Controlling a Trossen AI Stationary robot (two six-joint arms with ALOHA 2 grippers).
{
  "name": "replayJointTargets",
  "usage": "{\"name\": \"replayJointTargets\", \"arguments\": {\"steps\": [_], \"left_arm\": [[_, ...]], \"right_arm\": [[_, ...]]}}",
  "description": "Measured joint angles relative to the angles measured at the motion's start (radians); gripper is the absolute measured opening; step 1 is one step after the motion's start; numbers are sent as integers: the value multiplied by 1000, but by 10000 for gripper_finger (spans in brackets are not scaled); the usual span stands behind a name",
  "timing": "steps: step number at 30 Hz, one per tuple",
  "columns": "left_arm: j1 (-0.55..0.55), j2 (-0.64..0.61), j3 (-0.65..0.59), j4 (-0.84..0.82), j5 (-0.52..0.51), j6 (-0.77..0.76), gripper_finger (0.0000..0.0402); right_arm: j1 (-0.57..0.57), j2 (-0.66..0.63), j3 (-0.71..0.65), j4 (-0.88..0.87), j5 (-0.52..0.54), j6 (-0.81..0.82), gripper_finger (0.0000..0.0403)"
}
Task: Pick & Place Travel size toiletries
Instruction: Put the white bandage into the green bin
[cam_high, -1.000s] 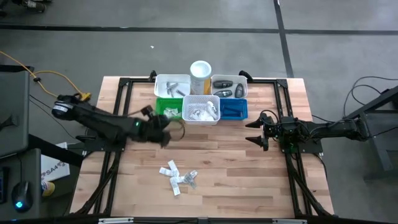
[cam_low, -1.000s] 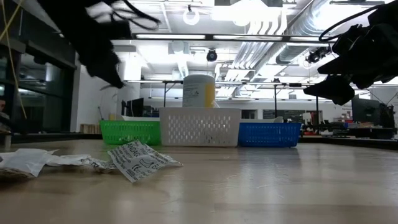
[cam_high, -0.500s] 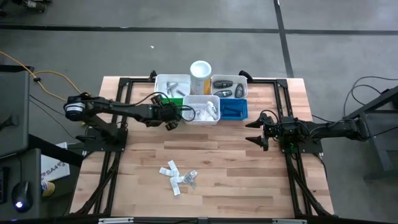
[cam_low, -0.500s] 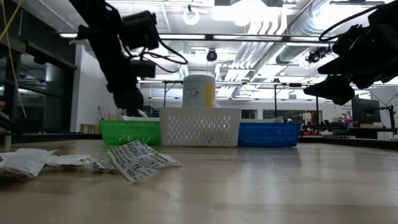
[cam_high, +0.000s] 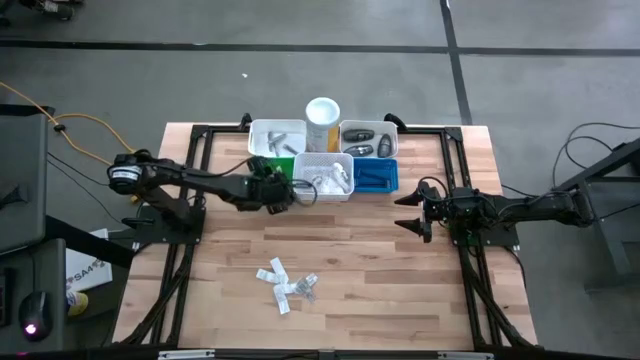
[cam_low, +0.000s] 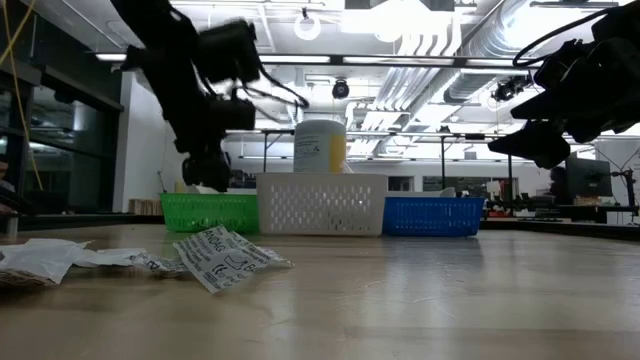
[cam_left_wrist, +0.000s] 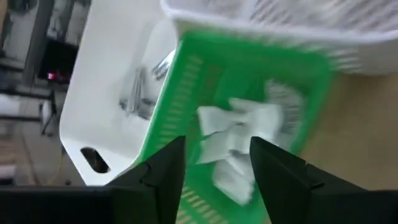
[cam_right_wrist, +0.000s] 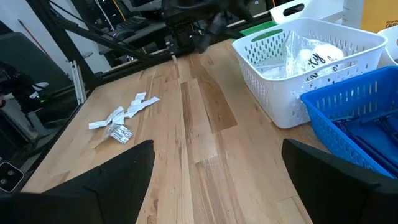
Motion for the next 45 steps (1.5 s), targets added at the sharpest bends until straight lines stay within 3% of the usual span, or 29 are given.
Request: {"name": "replayJointTargets", "arguments": {"steps": [4, 8, 13, 24, 31, 45], "left_arm": [[-142, -26, 1, -59, 33, -18, 180], [-289, -32, 0, -38, 194, 59, 181], [-403, -32, 0, 12, 382, 12, 181], [-511, -31, -28, 59, 484, -26, 181], [-519, -31, -48, 57, 525, -339, 181], [-608, 45, -46, 137, 470, -666, 181]], "right_arm": [[0, 0, 0, 0, 0, 0, 346], [0, 0, 0, 0, 0, 0, 346], [0, 0, 0, 0, 0, 0, 346], [0, 0, 0, 0, 0, 0, 346], [0, 0, 0, 0, 0, 0, 346], [0, 0, 0, 0, 1, 0, 346]]}}
